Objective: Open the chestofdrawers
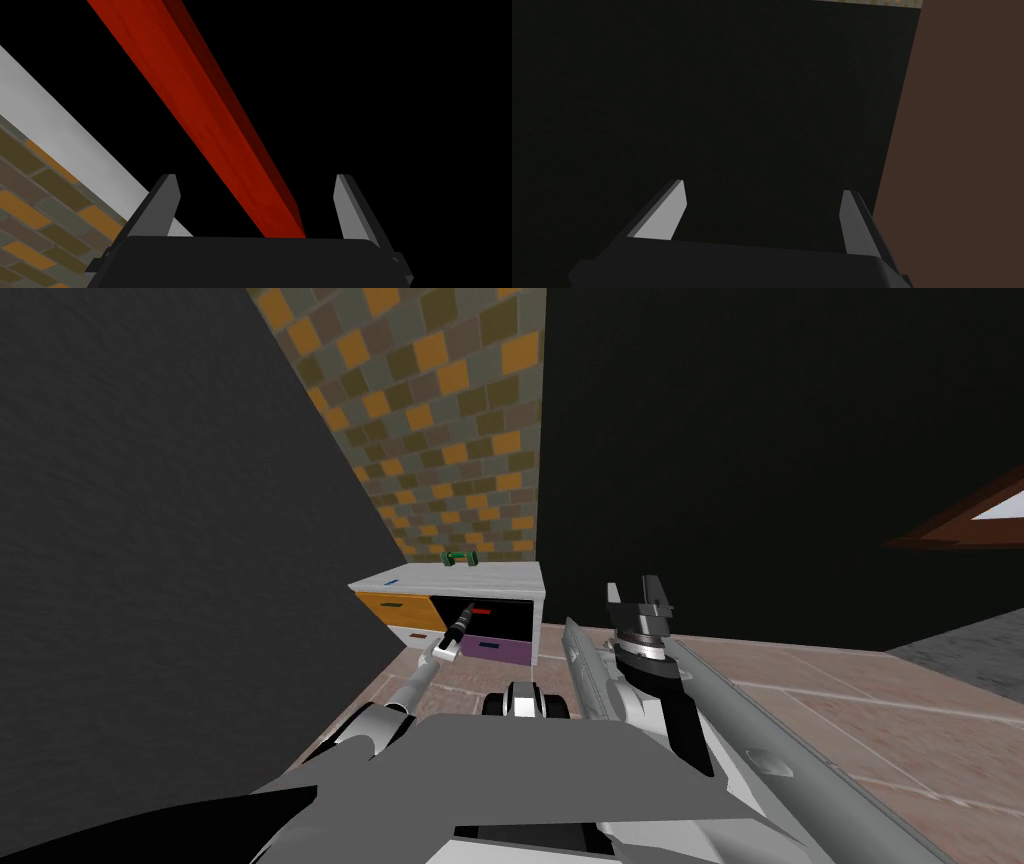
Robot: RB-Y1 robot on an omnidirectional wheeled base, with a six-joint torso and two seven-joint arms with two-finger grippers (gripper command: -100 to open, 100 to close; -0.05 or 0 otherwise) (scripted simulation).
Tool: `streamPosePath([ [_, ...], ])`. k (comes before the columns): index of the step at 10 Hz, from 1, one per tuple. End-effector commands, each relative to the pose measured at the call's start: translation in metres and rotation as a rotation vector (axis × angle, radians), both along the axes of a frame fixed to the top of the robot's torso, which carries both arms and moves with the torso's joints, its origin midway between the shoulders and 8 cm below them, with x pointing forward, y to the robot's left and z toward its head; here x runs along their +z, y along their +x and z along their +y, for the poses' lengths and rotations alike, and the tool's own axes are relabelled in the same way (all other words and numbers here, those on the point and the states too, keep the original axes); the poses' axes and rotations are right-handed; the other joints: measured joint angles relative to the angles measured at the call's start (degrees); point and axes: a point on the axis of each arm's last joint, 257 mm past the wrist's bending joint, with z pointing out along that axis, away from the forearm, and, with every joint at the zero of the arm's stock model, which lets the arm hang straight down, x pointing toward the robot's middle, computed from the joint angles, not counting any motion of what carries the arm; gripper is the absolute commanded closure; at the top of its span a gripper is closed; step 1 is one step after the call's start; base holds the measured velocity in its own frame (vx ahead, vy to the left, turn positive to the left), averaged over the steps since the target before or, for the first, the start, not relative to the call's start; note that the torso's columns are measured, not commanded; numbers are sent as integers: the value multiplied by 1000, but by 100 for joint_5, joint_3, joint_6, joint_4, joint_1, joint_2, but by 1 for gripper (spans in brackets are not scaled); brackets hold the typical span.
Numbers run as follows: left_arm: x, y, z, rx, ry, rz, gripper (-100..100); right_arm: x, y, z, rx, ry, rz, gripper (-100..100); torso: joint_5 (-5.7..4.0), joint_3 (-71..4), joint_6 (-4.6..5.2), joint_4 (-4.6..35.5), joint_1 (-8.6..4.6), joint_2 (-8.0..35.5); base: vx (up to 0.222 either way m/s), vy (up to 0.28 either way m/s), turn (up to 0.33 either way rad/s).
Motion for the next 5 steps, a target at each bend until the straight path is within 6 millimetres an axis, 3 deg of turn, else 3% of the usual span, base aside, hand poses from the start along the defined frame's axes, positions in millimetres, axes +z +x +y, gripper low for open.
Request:
streamPosePath([
  [1,-2,1,7,10,-3,4,-100,0,0,0,0,0,0,0,2,-2,-3,-2,3,-5,-14,-13,0],
  [2,-14,-10,-3,3,0,26,100,0,0,0,0,0,0,0,3,-6,-2,-4,8,-12,26,29,51],
  [3,-11,-9,-5,0,-1,19,100,0,0,0,0,0,0,0,6,-12,-3,-7,17,-20,44,39,31],
  [4,-29,-22,-13,-2,4,52,100,0,0,0,0,0,0,0,2,-14,-2,-11,13,-25,63,65,53],
  [5,-16,-19,-21,-16,0,23,100,0,0,0,0,0,0,0,16,-21,-2,-36,20,-37,37,39,27],
])
